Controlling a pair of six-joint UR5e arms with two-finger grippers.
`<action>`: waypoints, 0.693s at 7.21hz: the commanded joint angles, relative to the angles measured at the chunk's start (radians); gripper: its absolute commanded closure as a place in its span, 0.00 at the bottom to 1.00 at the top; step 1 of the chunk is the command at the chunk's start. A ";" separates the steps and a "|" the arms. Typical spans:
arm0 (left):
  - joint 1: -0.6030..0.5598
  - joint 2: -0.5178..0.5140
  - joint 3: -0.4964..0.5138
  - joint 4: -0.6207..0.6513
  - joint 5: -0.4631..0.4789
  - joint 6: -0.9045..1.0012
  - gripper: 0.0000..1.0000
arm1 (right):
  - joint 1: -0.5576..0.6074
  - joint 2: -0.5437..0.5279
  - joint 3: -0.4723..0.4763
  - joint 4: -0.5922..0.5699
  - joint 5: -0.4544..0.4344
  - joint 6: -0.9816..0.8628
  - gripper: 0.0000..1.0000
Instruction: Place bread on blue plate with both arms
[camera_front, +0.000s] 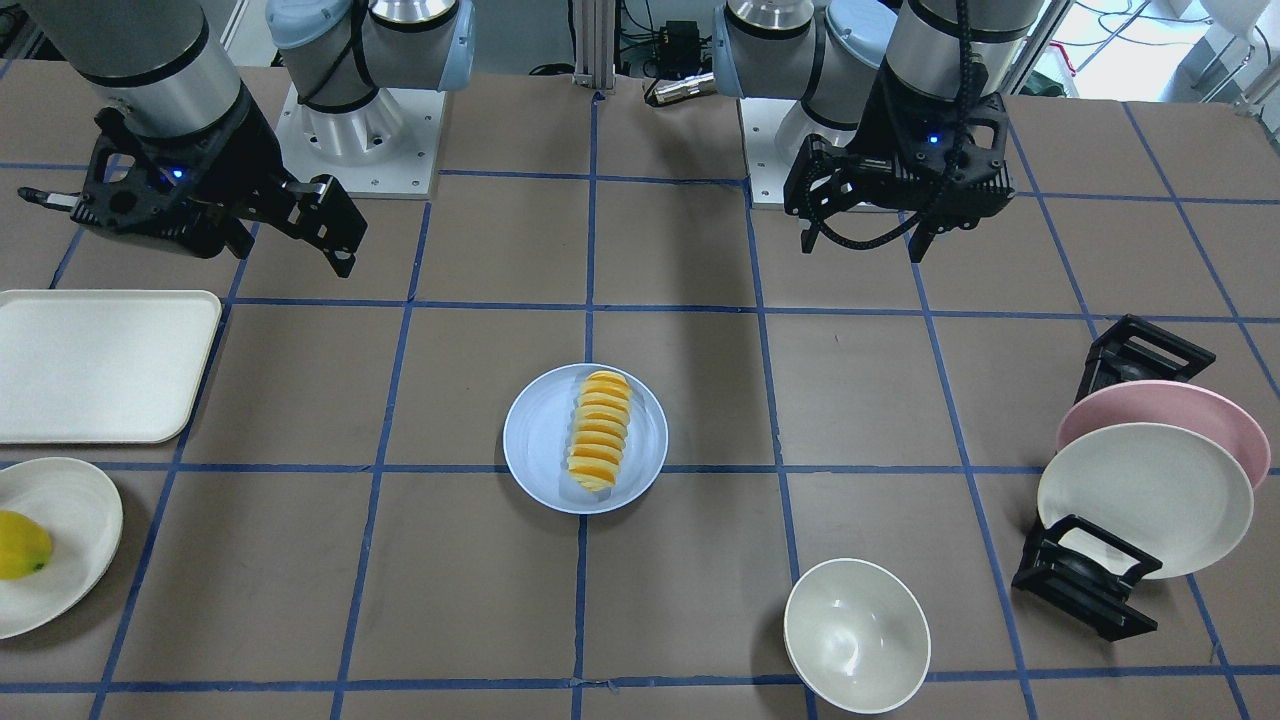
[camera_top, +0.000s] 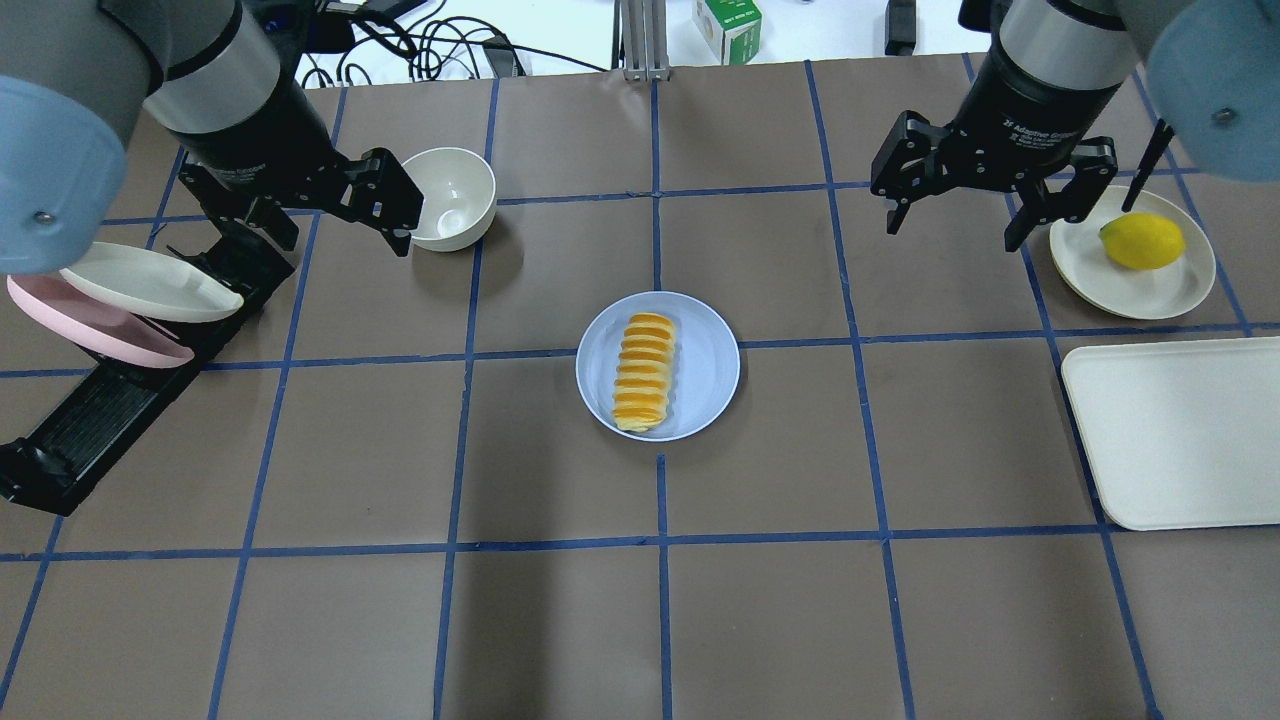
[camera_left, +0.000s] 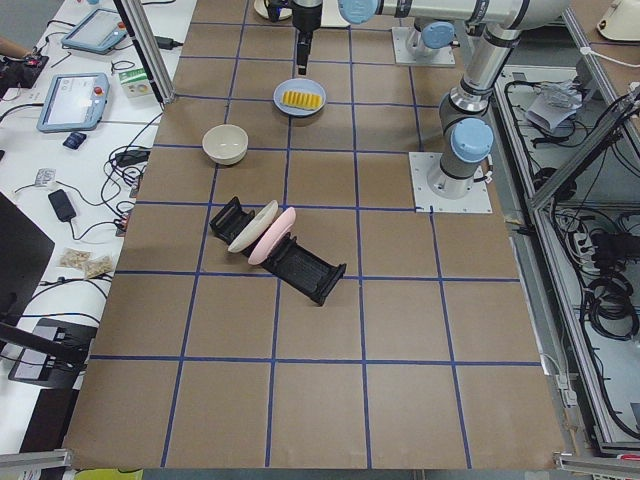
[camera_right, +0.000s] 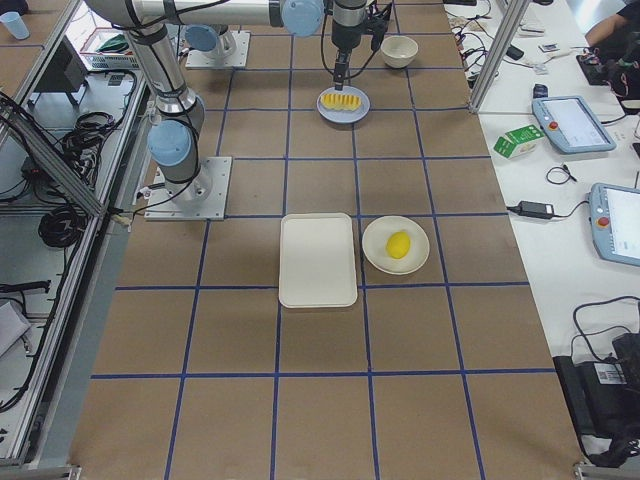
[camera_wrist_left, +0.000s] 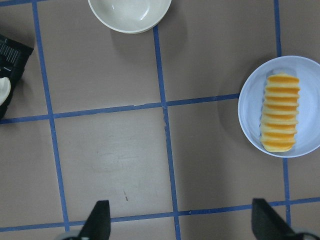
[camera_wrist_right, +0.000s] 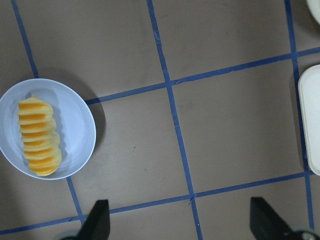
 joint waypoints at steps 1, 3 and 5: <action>0.004 -0.023 0.015 0.002 -0.002 0.004 0.00 | 0.001 -0.001 -0.001 -0.001 0.000 -0.006 0.00; 0.001 -0.024 0.009 0.007 -0.003 0.001 0.00 | 0.003 -0.002 -0.001 -0.001 0.000 -0.013 0.00; -0.001 -0.028 0.008 0.017 -0.008 0.001 0.00 | 0.003 -0.004 -0.001 -0.001 -0.001 -0.029 0.00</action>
